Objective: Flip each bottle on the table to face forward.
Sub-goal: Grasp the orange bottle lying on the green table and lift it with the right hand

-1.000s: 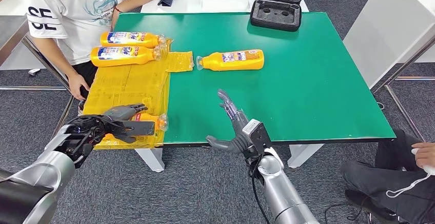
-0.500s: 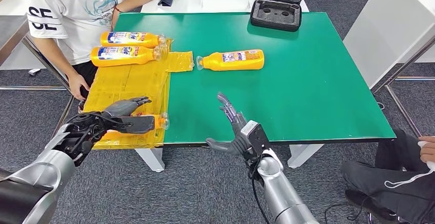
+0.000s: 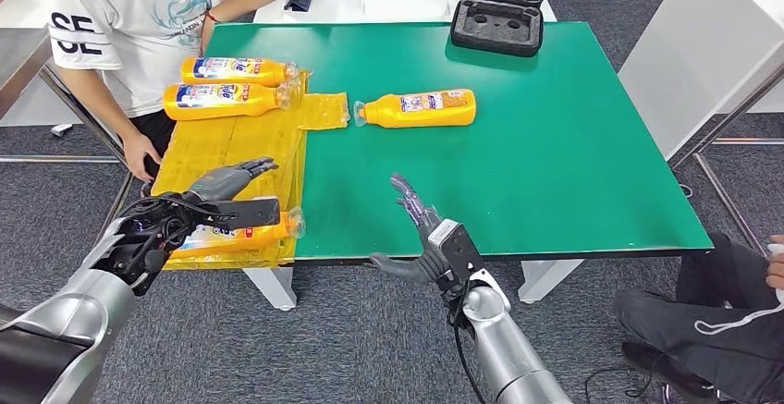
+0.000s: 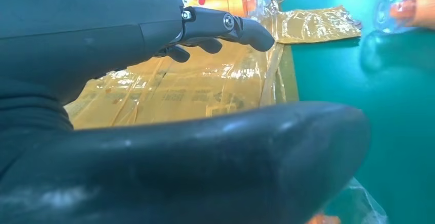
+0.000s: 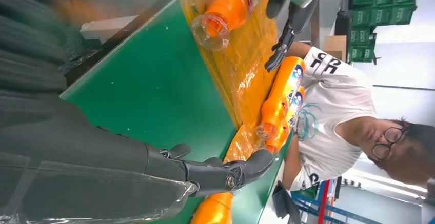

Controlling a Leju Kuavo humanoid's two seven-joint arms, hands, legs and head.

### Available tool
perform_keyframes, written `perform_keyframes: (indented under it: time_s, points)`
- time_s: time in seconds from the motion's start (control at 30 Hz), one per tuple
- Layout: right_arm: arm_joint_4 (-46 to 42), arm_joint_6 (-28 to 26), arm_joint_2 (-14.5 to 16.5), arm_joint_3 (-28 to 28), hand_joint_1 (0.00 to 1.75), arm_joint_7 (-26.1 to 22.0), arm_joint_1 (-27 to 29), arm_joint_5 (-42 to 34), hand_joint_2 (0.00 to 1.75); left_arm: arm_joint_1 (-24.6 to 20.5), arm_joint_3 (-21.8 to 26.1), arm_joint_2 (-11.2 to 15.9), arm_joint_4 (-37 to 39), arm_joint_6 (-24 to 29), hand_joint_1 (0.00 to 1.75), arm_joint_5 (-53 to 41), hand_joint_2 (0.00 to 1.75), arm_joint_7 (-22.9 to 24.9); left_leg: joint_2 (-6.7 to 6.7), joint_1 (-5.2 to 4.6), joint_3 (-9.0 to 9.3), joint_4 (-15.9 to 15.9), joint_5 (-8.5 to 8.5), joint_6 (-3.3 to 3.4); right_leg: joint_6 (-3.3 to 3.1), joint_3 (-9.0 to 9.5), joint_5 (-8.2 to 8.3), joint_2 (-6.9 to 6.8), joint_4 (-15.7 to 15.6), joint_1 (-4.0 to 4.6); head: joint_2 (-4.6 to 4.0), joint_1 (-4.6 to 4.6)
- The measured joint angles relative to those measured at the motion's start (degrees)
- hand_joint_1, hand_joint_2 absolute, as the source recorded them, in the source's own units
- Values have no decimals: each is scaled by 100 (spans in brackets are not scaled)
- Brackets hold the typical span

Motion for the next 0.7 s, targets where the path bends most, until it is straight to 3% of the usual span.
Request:
perform_keyframes:
  time_s: [0.1, 0.23, 0.37, 0.7]
  points:
    - [4, -14, -6, -2, 0, 15, 20, 16, 175, 20, 51, 32, -104, 167, 0, 181, 0, -76, -2, 0, 1, 0, 0, 0, 0, -1, 0, -1, 0, 0, 0, 0]
    - [-54, -69, -5, -3, 0, 45, 94, 122, 175, 125, 294, -35, -424, 877, 0, 625, 0, -46, -1, -1, 0, 0, 0, 0, 0, -1, 0, 0, 0, -1, 0, 0]
    - [-309, -327, -9, -3, 0, 198, 128, 458, 175, 440, 812, -285, -1098, 1532, 0, 1819, 175, -370, -2, -6, 0, 1, 0, 0, 0, 0, 0, -1, -1, -6, 0, -1]
    - [-680, -1002, -181, -35, 0, 494, -539, 884, 175, 1609, 1701, -957, -2772, 2112, 0, 4111, 175, -1236, 1, -12, 1, 1, -1, 3, 2, 0, 1, 0, -2, -9, 0, -1]
